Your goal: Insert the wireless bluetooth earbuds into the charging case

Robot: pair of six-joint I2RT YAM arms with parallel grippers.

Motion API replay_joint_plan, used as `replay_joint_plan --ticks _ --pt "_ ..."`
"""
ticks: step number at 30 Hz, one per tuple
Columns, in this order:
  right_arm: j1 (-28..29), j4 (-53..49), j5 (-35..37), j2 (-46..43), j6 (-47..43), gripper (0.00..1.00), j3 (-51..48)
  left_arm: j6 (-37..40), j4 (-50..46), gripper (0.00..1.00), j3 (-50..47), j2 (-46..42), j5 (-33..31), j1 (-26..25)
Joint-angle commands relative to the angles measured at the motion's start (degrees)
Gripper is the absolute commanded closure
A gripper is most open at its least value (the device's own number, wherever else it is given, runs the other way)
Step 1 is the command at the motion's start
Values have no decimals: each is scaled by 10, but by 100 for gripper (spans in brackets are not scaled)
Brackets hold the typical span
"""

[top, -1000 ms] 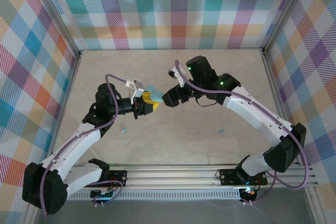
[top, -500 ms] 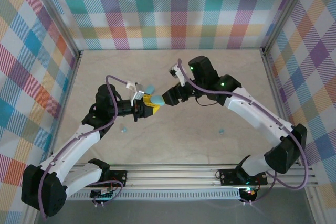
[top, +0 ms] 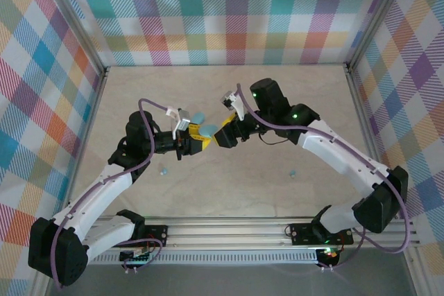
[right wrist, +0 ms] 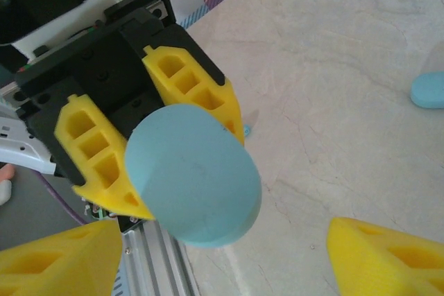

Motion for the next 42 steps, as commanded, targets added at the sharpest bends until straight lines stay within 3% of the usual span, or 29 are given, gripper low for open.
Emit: replay_joint_plan --ticks 1,8,24,30,35,42 --pt "3 -2 -1 20 -12 22 21 -7 24 100 11 -4 12 0" --pt "1 -16 65 37 11 24 50 -9 23 100 11 0 20 0" --pt "-37 -4 45 60 72 24 74 -14 28 100 2 -1 27 -3" --pt "-36 26 -3 34 38 24 33 -20 26 100 4 -2 13 -3" --pt "-32 55 -27 -6 -18 24 -18 -31 33 100 16 14 37 -3" --pt "-31 69 -137 -8 -77 24 -21 -27 29 100 29 23 70 -3"
